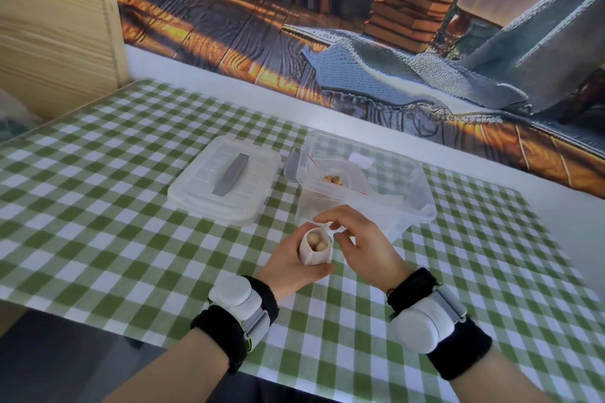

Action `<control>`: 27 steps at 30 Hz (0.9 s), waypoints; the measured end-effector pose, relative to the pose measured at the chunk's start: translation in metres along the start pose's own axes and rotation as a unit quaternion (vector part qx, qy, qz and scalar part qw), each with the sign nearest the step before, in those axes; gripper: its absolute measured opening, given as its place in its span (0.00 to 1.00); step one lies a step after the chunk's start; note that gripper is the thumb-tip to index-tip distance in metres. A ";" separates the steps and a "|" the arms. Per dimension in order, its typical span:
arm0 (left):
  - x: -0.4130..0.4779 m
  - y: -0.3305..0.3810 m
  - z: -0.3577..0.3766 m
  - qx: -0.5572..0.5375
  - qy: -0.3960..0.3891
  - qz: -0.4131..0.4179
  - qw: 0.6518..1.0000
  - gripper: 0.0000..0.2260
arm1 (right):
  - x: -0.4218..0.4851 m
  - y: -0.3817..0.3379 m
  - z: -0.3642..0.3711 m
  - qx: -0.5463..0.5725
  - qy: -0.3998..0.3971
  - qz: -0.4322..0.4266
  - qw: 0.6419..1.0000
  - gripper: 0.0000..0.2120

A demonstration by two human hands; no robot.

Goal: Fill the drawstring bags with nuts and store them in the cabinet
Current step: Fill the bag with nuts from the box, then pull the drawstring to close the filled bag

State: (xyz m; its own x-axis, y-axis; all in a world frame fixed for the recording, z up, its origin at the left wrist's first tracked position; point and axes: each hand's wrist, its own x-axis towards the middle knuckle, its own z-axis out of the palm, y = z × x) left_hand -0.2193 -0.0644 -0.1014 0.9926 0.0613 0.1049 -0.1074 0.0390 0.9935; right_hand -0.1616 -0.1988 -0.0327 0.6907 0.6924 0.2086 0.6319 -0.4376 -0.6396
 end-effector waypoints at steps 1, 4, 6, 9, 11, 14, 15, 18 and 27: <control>0.000 0.000 0.000 0.001 -0.001 0.001 1.000 0.16 | 0.000 0.001 0.001 0.007 0.000 0.001 1.000 0.19; 0.000 -0.001 0.000 0.000 -0.006 -0.001 1.000 0.19 | 0.001 0.002 0.002 0.017 0.006 0.005 1.000 0.13; -0.001 0.000 0.000 -0.004 -0.021 -0.010 1.000 0.20 | 0.001 0.004 0.003 0.018 0.002 0.014 1.000 0.10; -0.001 0.001 0.000 -0.005 -0.036 -0.025 0.999 0.19 | 0.000 0.004 0.002 0.032 0.018 0.020 0.999 0.07; -0.001 0.001 0.000 -0.004 -0.037 -0.027 0.999 0.21 | -0.002 0.003 0.001 0.047 0.042 0.022 0.998 0.07; -0.002 0.001 0.000 0.000 -0.034 -0.031 0.999 0.22 | -0.005 0.002 -0.003 0.057 0.057 0.047 0.996 0.10; -0.001 0.001 0.000 -0.004 -0.033 -0.035 0.999 0.22 | -0.005 0.002 -0.004 0.055 0.063 0.056 0.995 0.11; 0.000 0.000 -0.001 -0.013 -0.039 -0.044 0.998 0.21 | -0.006 -0.002 -0.007 0.072 0.072 0.078 0.992 0.10; 0.002 0.009 -0.008 0.003 -0.068 -0.080 0.995 0.19 | -0.012 -0.009 -0.001 0.264 0.105 0.192 0.939 0.05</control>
State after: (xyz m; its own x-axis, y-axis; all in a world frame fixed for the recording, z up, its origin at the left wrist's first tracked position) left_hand -0.2190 -0.0556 -0.0927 0.9956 -0.0801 -0.0495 0.0522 0.0323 0.9981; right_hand -0.1751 -0.2036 -0.0288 0.9213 0.3888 -0.0074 0.0973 -0.2490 -0.9636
